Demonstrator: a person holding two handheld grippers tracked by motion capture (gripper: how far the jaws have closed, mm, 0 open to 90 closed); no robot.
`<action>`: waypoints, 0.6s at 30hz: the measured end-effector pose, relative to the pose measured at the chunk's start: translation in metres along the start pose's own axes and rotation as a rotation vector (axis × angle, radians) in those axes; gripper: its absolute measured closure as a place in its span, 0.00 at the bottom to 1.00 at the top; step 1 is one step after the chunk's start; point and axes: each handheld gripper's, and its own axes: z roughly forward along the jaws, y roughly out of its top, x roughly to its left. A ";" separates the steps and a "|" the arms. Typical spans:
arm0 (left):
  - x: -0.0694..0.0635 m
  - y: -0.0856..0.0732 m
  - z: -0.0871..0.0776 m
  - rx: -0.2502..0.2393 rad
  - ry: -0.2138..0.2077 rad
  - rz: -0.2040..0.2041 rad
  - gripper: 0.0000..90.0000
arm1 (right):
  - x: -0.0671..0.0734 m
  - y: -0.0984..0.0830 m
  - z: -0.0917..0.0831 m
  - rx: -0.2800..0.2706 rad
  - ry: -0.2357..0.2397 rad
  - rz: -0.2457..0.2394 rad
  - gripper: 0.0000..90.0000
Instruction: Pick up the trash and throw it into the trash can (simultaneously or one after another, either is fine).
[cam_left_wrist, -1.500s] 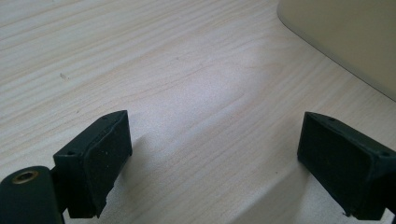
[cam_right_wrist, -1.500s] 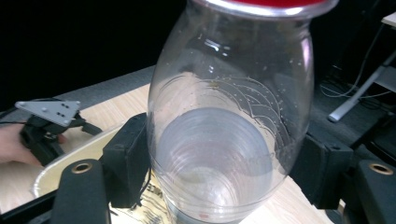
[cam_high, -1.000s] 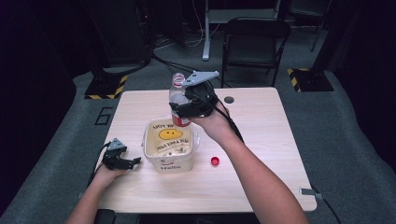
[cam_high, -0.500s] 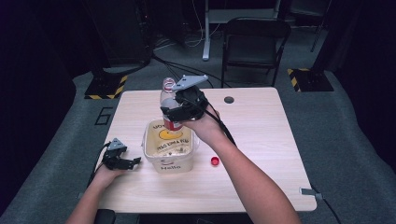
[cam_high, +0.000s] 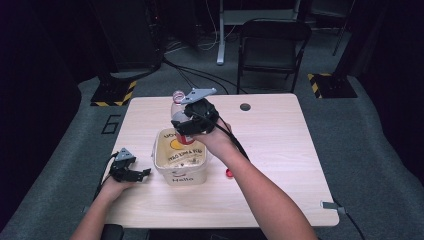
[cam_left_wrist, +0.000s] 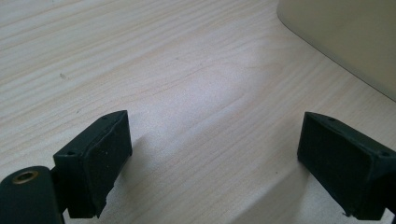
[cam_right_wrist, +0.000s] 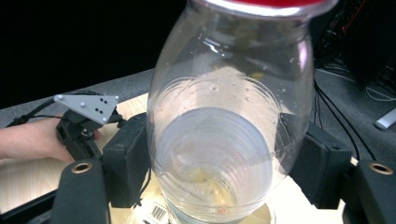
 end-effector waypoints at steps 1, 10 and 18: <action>0.000 0.000 0.000 0.002 0.001 0.001 0.11 | -0.001 -0.002 0.001 0.002 0.000 0.001 0.32; 0.000 0.000 0.000 -0.002 -0.001 -0.006 0.11 | -0.002 -0.014 0.012 0.025 -0.012 0.009 0.32; 0.000 0.000 0.000 0.006 0.000 0.007 0.11 | -0.002 -0.021 0.020 0.045 -0.020 0.013 0.32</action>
